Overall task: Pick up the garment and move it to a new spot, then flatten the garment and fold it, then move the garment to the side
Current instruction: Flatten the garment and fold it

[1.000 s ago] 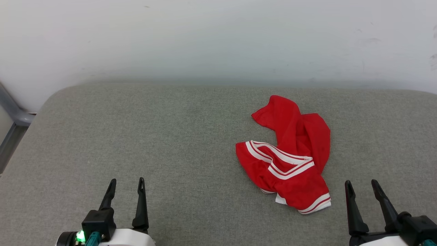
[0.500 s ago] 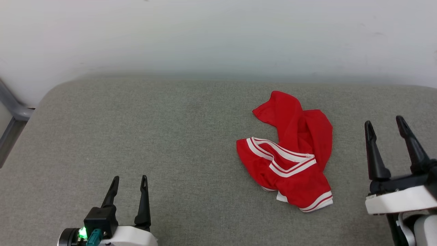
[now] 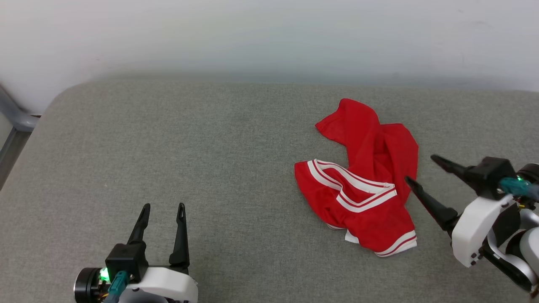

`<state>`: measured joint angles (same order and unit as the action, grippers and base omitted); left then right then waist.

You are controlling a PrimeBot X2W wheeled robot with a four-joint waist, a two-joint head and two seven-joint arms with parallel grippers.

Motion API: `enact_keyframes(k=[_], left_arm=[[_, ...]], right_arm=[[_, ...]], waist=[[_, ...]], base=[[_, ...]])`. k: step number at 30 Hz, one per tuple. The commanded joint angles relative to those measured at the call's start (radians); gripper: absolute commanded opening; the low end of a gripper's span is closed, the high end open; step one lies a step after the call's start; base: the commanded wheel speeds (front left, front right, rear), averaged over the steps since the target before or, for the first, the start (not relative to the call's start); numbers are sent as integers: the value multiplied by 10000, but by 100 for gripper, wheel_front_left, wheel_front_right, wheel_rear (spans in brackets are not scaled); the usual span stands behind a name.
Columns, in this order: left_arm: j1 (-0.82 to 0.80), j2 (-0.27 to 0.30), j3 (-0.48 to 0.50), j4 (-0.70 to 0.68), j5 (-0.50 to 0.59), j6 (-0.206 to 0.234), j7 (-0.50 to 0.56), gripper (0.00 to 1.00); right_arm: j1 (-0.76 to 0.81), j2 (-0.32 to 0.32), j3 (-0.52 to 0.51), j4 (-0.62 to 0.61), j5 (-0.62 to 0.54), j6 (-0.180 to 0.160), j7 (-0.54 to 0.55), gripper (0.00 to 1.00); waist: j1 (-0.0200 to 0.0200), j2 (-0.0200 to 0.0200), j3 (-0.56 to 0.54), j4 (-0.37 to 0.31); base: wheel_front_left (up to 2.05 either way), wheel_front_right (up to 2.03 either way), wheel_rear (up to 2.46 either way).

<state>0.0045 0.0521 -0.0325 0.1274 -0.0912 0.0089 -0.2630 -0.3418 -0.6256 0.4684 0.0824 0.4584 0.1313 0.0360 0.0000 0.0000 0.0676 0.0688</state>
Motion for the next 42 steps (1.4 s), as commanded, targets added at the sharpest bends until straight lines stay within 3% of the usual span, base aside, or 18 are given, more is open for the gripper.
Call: enact_keyframes(k=[1,5,12,25,26,27,42], left_arm=[[-192,-13,-56,-20,3,29,-26,100],[-382,-18,-156,-31,-58,40,-26,100],[-678,-20,-451,-27,-259,139,-26,100],[-988,-21,-914,10,-604,487,-26,100],[-975,-23,-909,18,-609,493,-26,100],[-957,-21,-894,31,-611,502,-26,100],[-846,-20,-875,178,-572,533,-26,100]], right_arm=[[-459,-671,804,-192,734,-10,1009,100],[-911,-1536,2010,-366,1963,-9,2834,100],[-1434,-2135,3266,-188,3046,-10,4693,100],[-1590,-1363,5256,1877,3882,8,4301,100],[-1596,-1321,5414,1896,3928,8,4176,97],[-1632,-1317,5544,1911,3944,8,4024,0],[-4742,-1548,5312,2433,3448,-12,1744,0]], waist=[[0,0,113,52],[0,0,325,168],[0,0,784,525],[0,0,1441,1296],[0,0,1428,1301],[0,0,1406,1296],[0,0,834,1321]], base=[[0,0,0],[0,0,0],[0,0,0],[0,0,0],[0,0,0],[0,0,0],[0,0,0]])
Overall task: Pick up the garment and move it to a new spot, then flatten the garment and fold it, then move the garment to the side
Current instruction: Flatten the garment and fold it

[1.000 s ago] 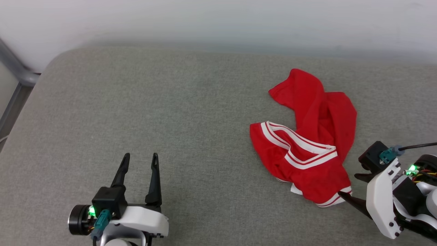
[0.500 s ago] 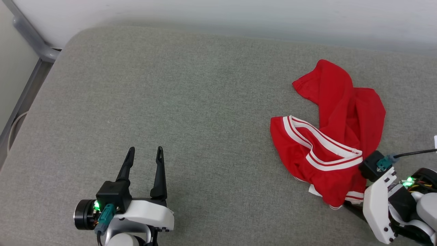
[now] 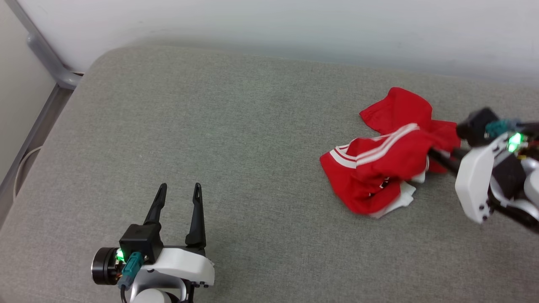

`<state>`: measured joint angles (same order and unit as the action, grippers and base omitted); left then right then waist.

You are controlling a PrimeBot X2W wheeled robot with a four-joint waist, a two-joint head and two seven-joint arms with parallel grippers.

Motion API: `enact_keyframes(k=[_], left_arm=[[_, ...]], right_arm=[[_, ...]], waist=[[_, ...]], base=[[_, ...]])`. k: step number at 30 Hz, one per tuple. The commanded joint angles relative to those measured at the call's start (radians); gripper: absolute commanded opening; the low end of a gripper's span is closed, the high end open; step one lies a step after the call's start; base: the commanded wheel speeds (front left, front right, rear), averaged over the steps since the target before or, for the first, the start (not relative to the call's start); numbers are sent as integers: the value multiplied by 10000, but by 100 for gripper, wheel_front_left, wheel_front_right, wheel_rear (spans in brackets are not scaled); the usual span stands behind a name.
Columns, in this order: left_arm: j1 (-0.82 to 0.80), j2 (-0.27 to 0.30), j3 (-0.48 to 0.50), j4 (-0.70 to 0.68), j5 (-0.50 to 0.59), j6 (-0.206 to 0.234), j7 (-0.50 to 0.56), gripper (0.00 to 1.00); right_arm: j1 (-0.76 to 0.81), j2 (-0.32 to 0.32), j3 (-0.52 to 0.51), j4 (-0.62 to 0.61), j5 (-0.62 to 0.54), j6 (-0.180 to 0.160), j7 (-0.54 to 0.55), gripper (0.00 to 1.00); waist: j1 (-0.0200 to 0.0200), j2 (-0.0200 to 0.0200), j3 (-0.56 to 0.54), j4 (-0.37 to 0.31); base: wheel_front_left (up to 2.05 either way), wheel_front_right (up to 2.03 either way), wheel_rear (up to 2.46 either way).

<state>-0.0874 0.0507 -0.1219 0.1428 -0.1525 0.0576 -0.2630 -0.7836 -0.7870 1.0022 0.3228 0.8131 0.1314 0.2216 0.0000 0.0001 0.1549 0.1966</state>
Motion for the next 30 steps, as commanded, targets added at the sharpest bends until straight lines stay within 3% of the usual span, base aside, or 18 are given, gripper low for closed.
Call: enact_keyframes(k=[1,10,21,26,30], left_arm=[[101,-7,20,29,27,42,-26,100],[148,-9,-52,32,-79,112,-26,100],[191,-7,-87,10,-163,191,-26,100],[284,-9,26,-5,-149,225,-26,100],[396,-9,73,-6,-163,263,-26,100]], right_arm=[[-558,134,-7,84,-188,-14,-215,0],[-2937,1211,1001,496,-1242,-14,-818,0],[-5105,2993,2149,1237,-1115,-15,-1965,0],[-5201,3168,2468,1519,-1126,-15,-2553,0],[-4628,2724,2665,1676,-1196,-15,-2757,0]], waist=[[0,-1,-62,74],[0,-1,-173,499],[0,-1,-223,841],[0,-1,-313,740],[0,-1,-446,480]], base=[[0,0,0],[0,0,0],[0,0,0],[0,0,0],[0,0,0]])
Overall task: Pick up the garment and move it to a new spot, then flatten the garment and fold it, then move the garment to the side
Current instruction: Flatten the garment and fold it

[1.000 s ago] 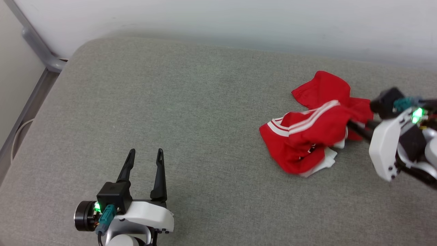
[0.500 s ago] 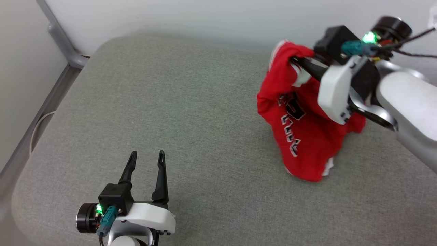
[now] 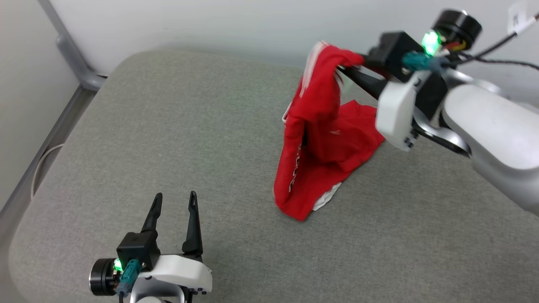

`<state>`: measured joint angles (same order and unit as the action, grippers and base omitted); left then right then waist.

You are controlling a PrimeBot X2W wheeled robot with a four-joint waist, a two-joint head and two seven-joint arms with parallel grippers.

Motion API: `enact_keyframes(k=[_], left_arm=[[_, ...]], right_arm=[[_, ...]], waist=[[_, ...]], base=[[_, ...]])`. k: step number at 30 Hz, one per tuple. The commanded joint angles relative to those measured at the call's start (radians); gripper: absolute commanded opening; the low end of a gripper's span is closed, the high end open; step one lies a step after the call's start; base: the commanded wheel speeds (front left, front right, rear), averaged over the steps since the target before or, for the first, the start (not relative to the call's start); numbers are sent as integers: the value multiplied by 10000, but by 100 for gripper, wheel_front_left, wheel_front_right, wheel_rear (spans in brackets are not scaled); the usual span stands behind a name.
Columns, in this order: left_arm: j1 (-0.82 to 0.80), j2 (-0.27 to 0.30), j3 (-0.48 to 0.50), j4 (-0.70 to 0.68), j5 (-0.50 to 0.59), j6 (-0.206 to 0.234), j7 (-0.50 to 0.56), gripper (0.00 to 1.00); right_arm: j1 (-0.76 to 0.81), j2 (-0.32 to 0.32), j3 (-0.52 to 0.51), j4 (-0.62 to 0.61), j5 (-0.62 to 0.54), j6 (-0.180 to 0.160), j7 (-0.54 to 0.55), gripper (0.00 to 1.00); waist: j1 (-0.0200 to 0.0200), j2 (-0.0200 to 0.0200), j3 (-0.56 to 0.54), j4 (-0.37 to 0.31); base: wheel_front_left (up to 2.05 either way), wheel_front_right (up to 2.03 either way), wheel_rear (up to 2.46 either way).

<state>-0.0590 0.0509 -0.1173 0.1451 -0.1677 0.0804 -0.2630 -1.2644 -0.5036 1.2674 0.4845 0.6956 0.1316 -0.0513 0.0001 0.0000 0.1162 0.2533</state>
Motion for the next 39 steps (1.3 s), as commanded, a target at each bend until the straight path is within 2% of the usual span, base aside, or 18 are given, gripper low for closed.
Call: enact_keyframes(k=[1,5,6,10,18,27,32,37,38,39], left_arm=[[135,-11,46,-21,-2,32,-26,100],[236,-11,104,-4,49,8,-26,100],[287,-10,120,-6,68,-40,-26,100],[246,-10,53,-31,80,-35,-26,100],[228,-10,57,-51,73,-30,-26,100],[174,-8,23,-78,111,-36,-26,100],[44,-10,-25,-21,125,-71,-26,100],[129,-8,54,31,146,-50,-26,100],[172,-10,78,43,159,-54,-26,100],[215,-8,95,53,169,-61,-26,100]], right_arm=[[320,-277,35,125,-35,-17,-59,0],[918,-973,88,449,-89,-17,-197,0],[1423,-1524,104,670,147,-17,-295,0],[2074,-2276,69,1053,514,-17,-518,0],[4134,-3382,-524,1942,1533,-17,-1143,0],[6543,-3696,-1307,3471,2907,-17,-1564,0],[7815,-3434,-1418,4178,3864,-16,-1039,0],[8259,-3107,-1616,4187,4343,-11,-1235,0],[8291,-3048,-1664,4189,4381,-10,-1327,17],[8293,-3003,-1719,4185,4397,-11,-1431,49]], waist=[[-1,0,-100,-174],[-1,0,-243,-563],[-1,0,-301,-860],[-1,0,-283,-1151],[-1,0,-190,-1453],[-1,0,-85,-1588],[-1,0,15,-1539],[-1,0,-127,-1546],[-1,0,-186,-1559],[-1,0,-237,-1573]], base=[[0,0,0],[0,0,0],[0,0,0],[0,0,0],[0,0,0],[0,0,0],[0,0,0],[0,0,0],[0,0,0],[0,0,0]])
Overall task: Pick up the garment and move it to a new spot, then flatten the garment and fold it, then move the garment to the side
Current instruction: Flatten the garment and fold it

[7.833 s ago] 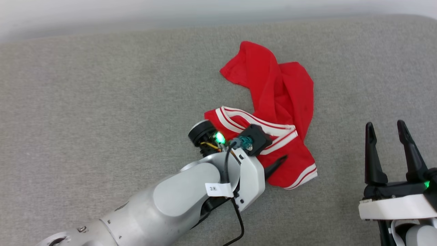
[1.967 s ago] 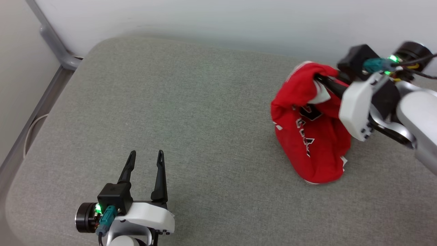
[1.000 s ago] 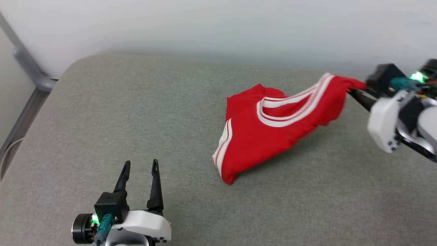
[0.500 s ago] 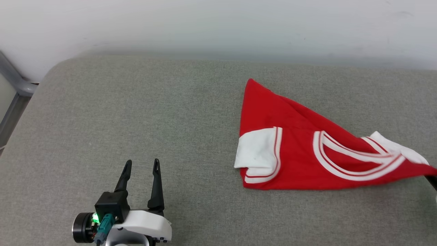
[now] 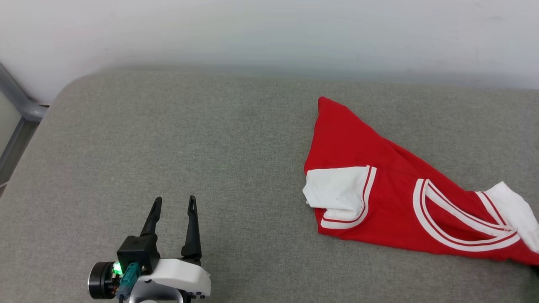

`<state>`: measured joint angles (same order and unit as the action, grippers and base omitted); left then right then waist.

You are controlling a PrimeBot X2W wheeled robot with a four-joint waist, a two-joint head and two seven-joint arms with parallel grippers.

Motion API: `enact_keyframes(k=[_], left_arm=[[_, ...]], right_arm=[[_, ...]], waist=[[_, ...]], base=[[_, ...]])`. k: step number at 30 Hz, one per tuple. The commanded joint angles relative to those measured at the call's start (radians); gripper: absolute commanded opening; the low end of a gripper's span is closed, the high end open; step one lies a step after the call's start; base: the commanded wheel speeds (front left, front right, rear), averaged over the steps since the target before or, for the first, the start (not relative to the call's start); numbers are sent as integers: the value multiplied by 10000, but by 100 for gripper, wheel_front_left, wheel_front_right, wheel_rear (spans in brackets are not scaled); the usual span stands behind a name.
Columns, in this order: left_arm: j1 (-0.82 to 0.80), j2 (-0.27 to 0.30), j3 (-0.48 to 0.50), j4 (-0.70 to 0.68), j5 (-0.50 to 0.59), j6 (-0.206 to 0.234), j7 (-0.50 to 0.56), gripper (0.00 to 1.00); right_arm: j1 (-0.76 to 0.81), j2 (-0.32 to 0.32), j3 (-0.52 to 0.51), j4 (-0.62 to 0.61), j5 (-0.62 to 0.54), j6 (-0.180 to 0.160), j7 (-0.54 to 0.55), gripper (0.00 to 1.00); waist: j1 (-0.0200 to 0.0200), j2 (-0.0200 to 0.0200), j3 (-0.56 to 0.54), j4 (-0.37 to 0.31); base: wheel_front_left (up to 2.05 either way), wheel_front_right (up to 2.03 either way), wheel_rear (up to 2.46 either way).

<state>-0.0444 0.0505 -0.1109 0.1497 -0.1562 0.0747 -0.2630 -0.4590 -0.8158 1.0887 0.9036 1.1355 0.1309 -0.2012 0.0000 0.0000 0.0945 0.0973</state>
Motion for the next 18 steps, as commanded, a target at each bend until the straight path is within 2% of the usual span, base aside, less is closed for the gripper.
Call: enact_keyframes(k=[1,7,11,17,18], left_arm=[[100,-5,47,3,50,-13,-26,100],[229,-5,206,-100,141,-109,-26,100],[293,-5,447,-168,242,-226,-26,100],[-161,150,788,-253,471,-596,-26,100],[-450,245,845,-266,567,-829,-26,100]], right_arm=[[185,127,-16,-13,-50,-2,-101,100],[-95,-111,-833,-376,-544,-7,-629,100],[-70,-287,-1932,-1075,-1404,-7,-651,100],[786,-135,-4270,-2630,-3019,-5,-638,100],[1383,239,-5684,-3507,-3936,-7,-639,100]], waist=[[0,0,-89,-29],[0,0,-482,-168],[0,0,-679,-380],[0,0,-813,-692],[0,0,-832,-832]], base=[[0,0,0],[0,0,0],[0,0,0],[0,0,0],[0,0,0]])
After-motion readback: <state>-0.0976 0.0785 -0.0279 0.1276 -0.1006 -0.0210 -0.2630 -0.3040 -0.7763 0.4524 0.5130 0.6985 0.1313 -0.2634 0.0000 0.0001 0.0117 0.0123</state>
